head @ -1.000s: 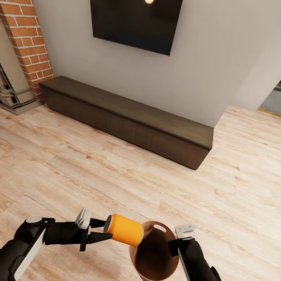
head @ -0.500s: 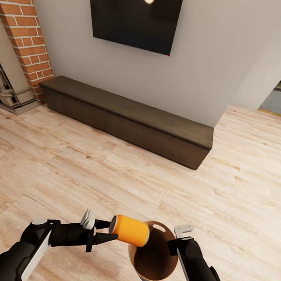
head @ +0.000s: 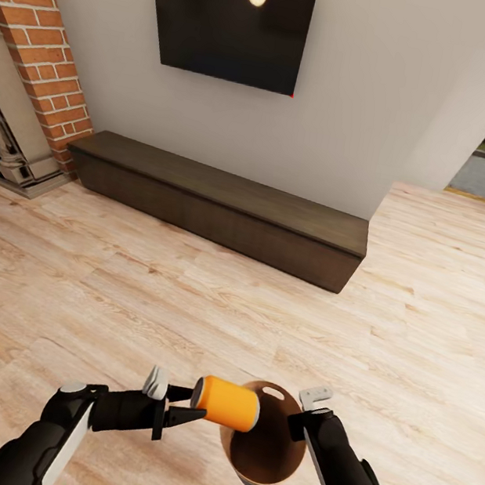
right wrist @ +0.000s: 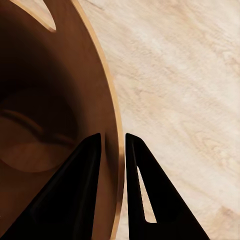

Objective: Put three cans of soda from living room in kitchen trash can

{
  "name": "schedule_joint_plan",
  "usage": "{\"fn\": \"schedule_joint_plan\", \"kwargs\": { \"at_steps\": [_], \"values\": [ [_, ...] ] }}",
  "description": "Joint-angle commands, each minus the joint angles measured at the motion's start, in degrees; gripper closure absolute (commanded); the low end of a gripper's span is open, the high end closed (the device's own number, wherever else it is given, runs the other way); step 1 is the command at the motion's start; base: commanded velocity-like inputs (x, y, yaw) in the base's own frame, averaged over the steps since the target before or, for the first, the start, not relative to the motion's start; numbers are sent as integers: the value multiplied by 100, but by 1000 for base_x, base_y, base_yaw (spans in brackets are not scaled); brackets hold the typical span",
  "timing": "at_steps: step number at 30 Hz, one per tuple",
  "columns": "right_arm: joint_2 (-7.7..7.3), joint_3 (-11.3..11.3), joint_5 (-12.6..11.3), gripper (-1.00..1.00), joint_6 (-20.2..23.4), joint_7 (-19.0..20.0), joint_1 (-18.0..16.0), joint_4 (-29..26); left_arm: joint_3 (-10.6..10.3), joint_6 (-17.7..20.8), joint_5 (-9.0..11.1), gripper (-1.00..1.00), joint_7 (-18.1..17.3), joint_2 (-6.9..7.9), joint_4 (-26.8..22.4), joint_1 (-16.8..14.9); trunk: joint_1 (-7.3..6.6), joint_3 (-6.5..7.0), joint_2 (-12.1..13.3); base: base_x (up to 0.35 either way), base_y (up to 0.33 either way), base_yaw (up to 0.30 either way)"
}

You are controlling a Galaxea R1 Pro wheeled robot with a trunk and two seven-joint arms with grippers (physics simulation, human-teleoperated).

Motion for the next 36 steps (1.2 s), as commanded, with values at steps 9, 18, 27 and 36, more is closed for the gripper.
{"fn": "schedule_joint_plan", "kwargs": {
  "at_steps": [9, 18, 27, 36],
  "values": [
    [81, 191, -58, 100, -2, -256, -1, 1, -257, -8, -3, 100, 410, -3, 23, 0, 0, 0, 0, 0, 0, 0],
    [91, 420, -58, 100, -2, -317, -1, -5, -597, -8, -6, 100, 505, -3, 24, 0, 0, 0, 0, 0, 0, 0],
    [93, 437, -58, 100, -2, -320, -1, -6, -614, -8, -11, 100, 517, -3, 24, 0, 0, 0, 0, 0, 0, 0],
    [96, 439, -58, 100, -2, -321, -1, -6, -615, -8, -19, 100, 518, -3, 26, 0, 0, 0, 0, 0, 0, 0]
  ]
}}
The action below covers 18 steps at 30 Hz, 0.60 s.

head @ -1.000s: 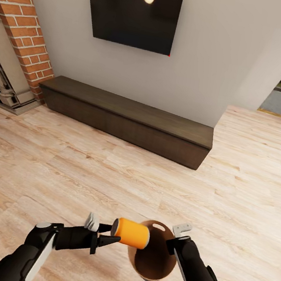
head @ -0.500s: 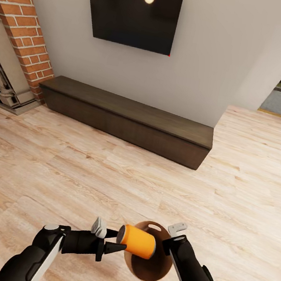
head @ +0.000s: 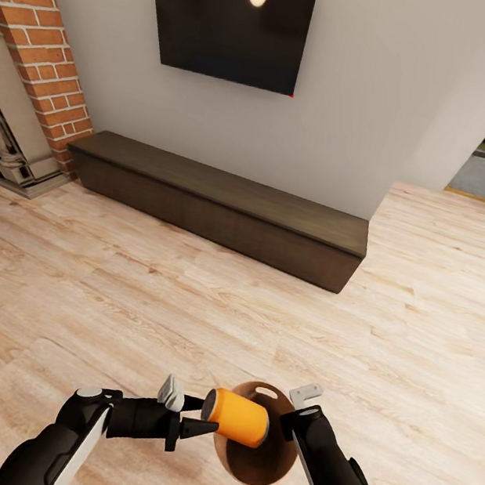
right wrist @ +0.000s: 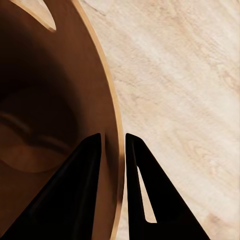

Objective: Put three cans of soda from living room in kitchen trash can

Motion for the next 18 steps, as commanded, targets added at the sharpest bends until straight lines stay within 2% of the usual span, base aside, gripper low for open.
{"fn": "schedule_joint_plan", "kwargs": {
  "at_steps": [1, 5, 8, 10, 12, 18],
  "values": [
    [2, 0, -44, 100, -3, 29, -1, -1, 0, -5, -3, 100, -5, 0, 2, 0, 0, 0, 0, 0, 0, 0],
    [2, 0, -44, 100, -3, 29, -1, 0, 0, -3, -22, 100, 125, 0, 5, 0, 0, 0, 0, 0, 0, 0],
    [2, 0, -44, 100, -3, 29, -1, 0, -40, 1, -50, 100, 614, 0, 1, 0, 0, 0, 0, 0, 0, 0],
    [3, 0, -44, 100, -3, 29, -1, 1, -145, 2, -55, 100, 823, 0, -3, 2, 0, 0, 0, 0, 0, 0],
    [3, 0, -44, 100, -3, 29, -1, 0, -340, 3, -55, 100, 1018, 0, -6, 1, 0, 0, 0, 0, 0, 0],
    [5, 0, -44, 100, -3, 29, -1, 0, -531, 4, -55, 100, 1196, 0, -11, 0, 0, 0, 0, 0, 0, 0]
  ]
}}
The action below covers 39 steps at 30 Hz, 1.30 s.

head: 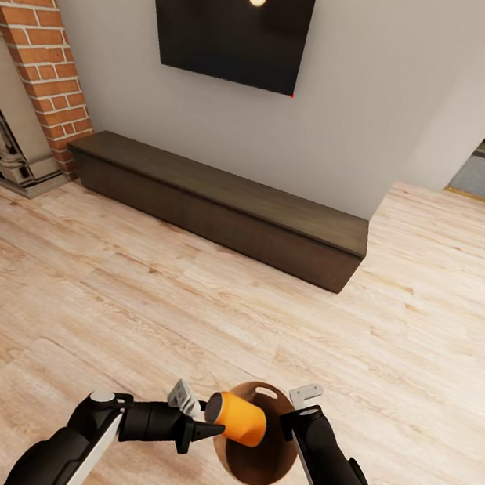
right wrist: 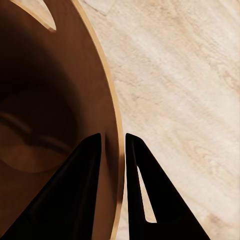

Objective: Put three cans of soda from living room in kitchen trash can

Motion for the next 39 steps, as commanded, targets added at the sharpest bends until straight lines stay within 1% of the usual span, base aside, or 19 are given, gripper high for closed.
{"fn": "schedule_joint_plan", "kwargs": {
  "at_steps": [1, 12, 13, 28, 32, 36, 38, 39],
  "values": [
    [-1, 0, -40, 100, -3, 28, -1, -1, -11, -4, -1, 100, 5, 0, 0, 0, 0, 0, 0, 0, 0, 0],
    [1, 0, -40, 100, -3, 28, -1, -2, -49, -3, -8, 100, 42, 0, -1, 3, 0, 0, 0, 0, 0, 0],
    [-1, 0, -40, 100, -3, 28, -1, -2, -50, -3, -8, -100, 43, 0, -2, 3, 0, 0, 0, 0, 0, 0],
    [-1, 0, -40, 100, -3, 28, -1, -2, -49, -3, -10, -100, 43, 3, 1, 2, 0, 0, 0, 0, 0, 0],
    [-2, 0, -42, 100, -3, 28, -1, -2, -37, -3, 22, -100, -6, 25, -12, 2, 0, 0, 0, 0, 0, 0],
    [-3, 0, -41, 100, -3, 28, -1, -2, -24, -4, 138, -100, -408, 41, -30, 2, 0, 0, 0, 0, 0, 0],
    [-5, 0, -42, 100, -3, 28, -1, -2, 5, -4, 201, -100, -970, 55, -33, 2, 0, 0, 0, 0, 0, 0],
    [-5, 0, -43, 100, -3, 28, -1, -2, 80, -4, 223, -100, -1303, 99, -33, 1, 0, 0, 0, 0, 0, 0]
  ]
}}
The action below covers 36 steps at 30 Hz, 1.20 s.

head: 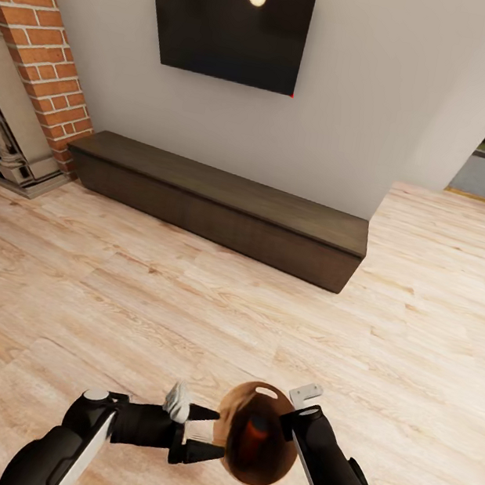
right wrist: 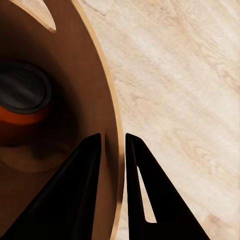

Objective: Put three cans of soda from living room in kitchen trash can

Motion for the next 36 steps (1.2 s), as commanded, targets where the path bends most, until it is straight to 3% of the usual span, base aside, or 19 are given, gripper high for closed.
{"fn": "schedule_joint_plan", "kwargs": {
  "at_steps": [1, 8, 13, 19, 22, 28, 31, 36],
  "values": [
    [2, -1, -46, 100, -3, 30, -1, -1, 33, -1, 6, -100, -87, 23, 0, 0, 0, 0, 0, 0, 0, 0],
    [-1, -1, -49, 100, -3, 36, -1, -7, 179, -2, 46, -100, -347, 379, 13, 1, 0, 0, 0, 0, 0, 0],
    [0, -1, -51, 100, -3, 38, -1, -9, 204, -1, 59, -100, -439, 792, 25, 2, 0, 0, 0, 0, 0, 0],
    [1, -1, -52, 100, -3, 39, 0, -9, 342, -6, 76, -100, -695, 946, 30, 1, 0, 0, 0, 0, 0, 0],
    [0, -1, -53, 100, -3, 39, -1, -10, 596, -9, 82, -100, -812, 1069, 43, 1, 0, 0, 0, 0, 0, 0],
    [-1, -1, -53, 100, -3, 39, -1, -10, 799, -15, 84, -100, -838, 1350, 260, 1, 0, 0, 0, 0, 0, 0],
    [-1, -1, -53, 100, -3, 39, -1, -10, 1240, -59, 69, -100, -848, 1514, 811, 0, 0, 0, 0, 0, 0, 0],
    [1, -1, -53, 100, -3, 39, -1, -10, 1401, -113, 54, -100, -846, 1653, 1148, 3, 0, 0, 0, 0, 0, 0]
  ]
}}
